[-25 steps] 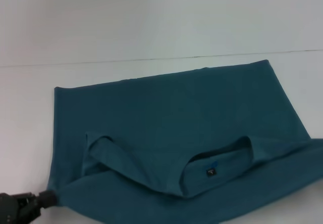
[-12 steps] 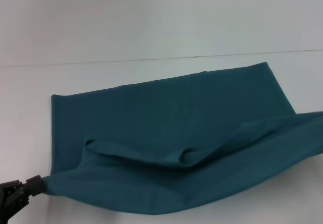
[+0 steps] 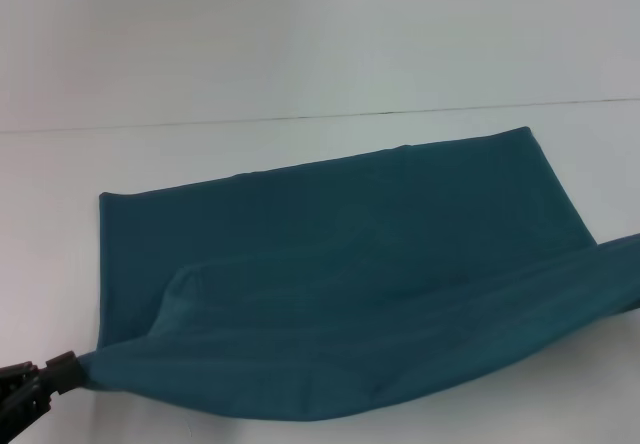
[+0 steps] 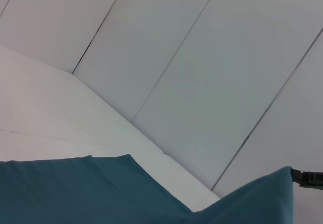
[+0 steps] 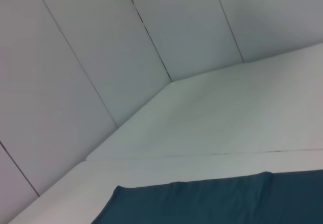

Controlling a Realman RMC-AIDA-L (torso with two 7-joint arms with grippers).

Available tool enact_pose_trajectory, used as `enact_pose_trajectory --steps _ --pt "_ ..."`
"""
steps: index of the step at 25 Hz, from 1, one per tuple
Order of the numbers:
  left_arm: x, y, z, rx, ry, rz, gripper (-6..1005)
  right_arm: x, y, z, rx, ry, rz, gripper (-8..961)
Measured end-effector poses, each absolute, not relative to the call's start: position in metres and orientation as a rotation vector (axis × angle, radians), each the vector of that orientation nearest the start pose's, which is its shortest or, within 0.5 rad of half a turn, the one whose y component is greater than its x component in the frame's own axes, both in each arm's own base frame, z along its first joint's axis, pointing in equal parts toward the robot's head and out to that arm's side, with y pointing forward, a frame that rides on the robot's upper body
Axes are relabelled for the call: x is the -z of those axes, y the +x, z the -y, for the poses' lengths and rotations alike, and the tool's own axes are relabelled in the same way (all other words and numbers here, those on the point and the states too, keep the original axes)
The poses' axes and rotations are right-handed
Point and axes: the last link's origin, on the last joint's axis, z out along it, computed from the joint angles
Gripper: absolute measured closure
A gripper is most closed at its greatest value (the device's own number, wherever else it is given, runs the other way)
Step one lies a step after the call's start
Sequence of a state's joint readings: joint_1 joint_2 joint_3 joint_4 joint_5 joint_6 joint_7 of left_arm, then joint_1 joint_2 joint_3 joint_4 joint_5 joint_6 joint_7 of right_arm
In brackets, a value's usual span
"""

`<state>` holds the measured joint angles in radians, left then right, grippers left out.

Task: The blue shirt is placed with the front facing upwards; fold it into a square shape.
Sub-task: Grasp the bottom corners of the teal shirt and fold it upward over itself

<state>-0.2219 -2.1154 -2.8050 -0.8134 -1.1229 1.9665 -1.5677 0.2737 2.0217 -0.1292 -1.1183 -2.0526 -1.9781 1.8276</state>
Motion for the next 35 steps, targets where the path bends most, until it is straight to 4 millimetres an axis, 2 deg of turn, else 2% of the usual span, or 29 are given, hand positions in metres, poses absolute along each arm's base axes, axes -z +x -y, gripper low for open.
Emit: enact_pose_trajectory --steps 5,11,18,28,35 --pt "-0.057 -0.321 -0.213 1.069 -2.434 1.066 974 -0.163 0.325 -0.243 -0.828 -2.226 -1.046 921" --pt "-0.059 -0.322 -0.213 1.121 -2.381 1.07 974 -0.16 0.319 -0.269 -0.801 -2.218 -1.067 921" --pt "-0.06 -0.324 -0.225 1.153 -2.28 1.09 974 -0.152 0.312 -0.301 -0.764 -2.2 -1.109 921" --pt "-0.057 -0.325 -0.253 1.147 -2.149 1.114 973 -0.138 0.308 -0.341 -0.734 -2.144 -1.126 922" --pt "-0.047 -0.315 -0.287 1.103 -2.122 1.11 973 -0.128 0.302 -0.364 -0.719 -2.115 -1.129 921"
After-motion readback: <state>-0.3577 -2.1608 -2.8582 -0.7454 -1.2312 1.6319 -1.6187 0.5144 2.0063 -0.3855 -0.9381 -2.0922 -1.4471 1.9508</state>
